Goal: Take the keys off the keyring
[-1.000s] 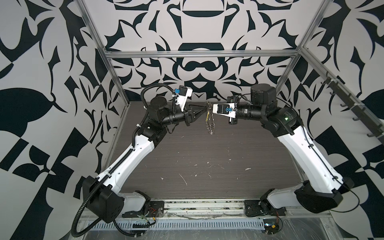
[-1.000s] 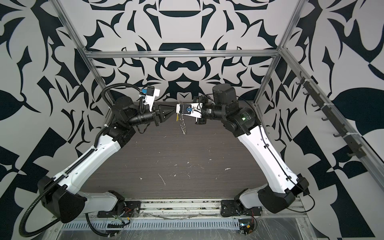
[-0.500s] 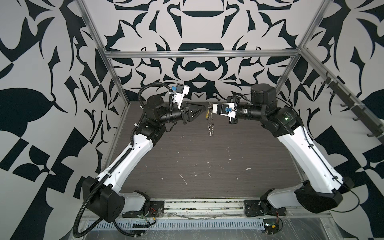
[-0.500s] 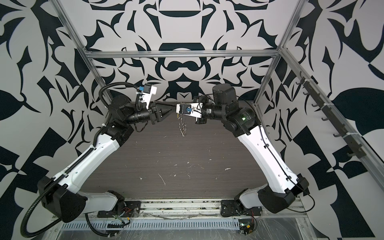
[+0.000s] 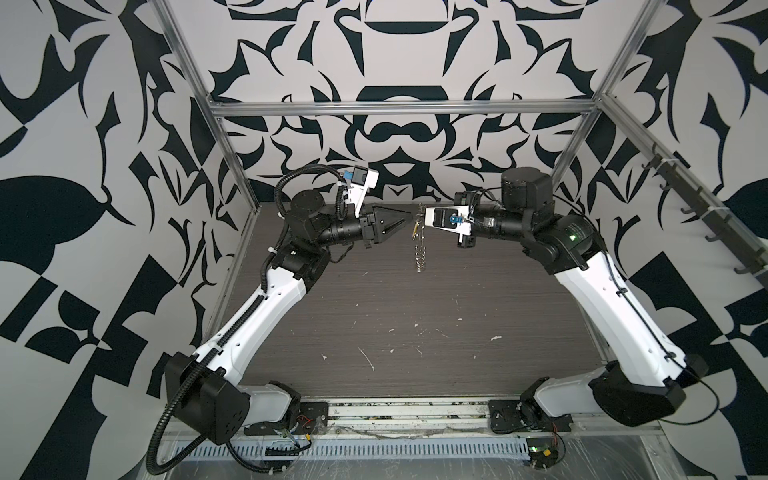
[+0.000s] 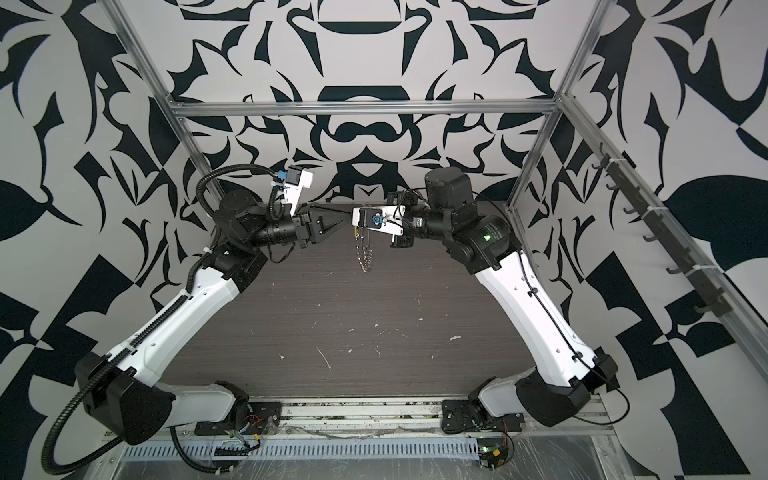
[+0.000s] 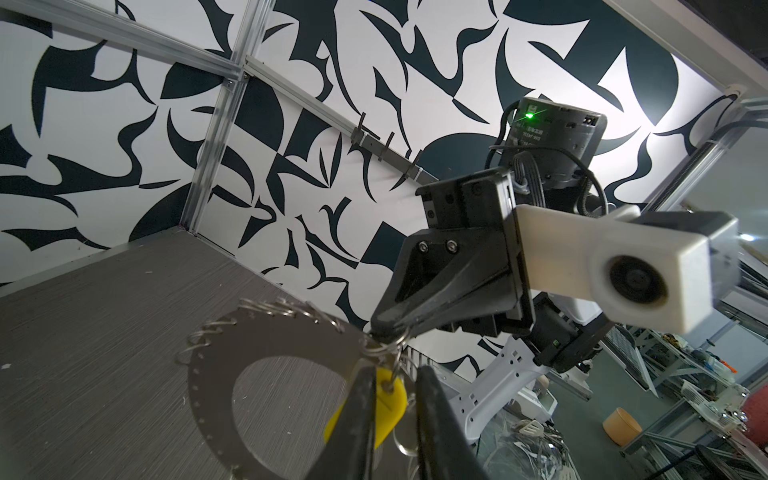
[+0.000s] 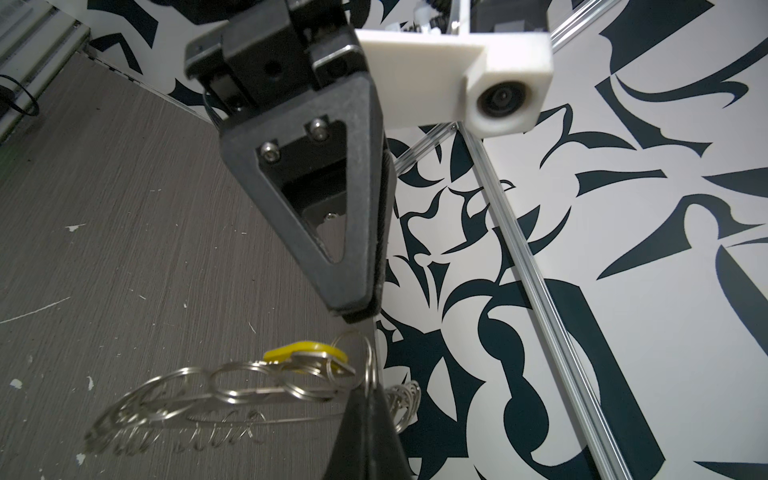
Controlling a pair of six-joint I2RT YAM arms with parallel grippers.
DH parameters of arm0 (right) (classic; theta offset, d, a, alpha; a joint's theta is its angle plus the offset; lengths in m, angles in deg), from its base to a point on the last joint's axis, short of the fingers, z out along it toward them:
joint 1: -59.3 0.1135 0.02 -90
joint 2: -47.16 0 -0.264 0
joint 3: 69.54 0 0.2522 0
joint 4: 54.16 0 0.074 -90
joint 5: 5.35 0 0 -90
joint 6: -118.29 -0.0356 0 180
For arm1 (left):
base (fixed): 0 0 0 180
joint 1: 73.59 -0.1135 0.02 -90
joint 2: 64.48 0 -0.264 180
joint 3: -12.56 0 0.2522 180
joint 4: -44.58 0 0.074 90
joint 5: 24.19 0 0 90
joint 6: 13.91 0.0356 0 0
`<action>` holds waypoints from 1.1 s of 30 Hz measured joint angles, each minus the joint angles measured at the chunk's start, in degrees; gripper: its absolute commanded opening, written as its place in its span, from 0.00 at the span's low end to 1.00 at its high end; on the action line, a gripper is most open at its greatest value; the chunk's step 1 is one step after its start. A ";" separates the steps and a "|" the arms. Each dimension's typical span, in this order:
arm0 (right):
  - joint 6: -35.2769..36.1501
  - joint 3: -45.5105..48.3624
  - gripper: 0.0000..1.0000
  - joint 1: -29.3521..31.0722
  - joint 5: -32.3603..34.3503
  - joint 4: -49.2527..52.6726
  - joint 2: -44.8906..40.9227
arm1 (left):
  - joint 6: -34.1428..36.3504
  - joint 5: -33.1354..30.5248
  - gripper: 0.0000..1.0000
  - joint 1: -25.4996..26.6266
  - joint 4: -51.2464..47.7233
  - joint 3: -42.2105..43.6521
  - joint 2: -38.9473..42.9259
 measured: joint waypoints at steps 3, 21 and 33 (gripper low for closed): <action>0.00 0.00 0.00 0.11 0.00 0.00 0.00 | -0.15 0.02 0.20 0.20 0.02 0.00 -0.22; -0.07 -0.04 0.00 0.72 0.20 0.02 0.76 | 0.48 -0.42 0.00 0.90 -1.01 -0.04 -0.98; -1.18 2.12 0.00 0.70 0.96 -2.64 0.44 | 7.48 -5.35 0.00 1.11 -10.82 -2.67 -0.17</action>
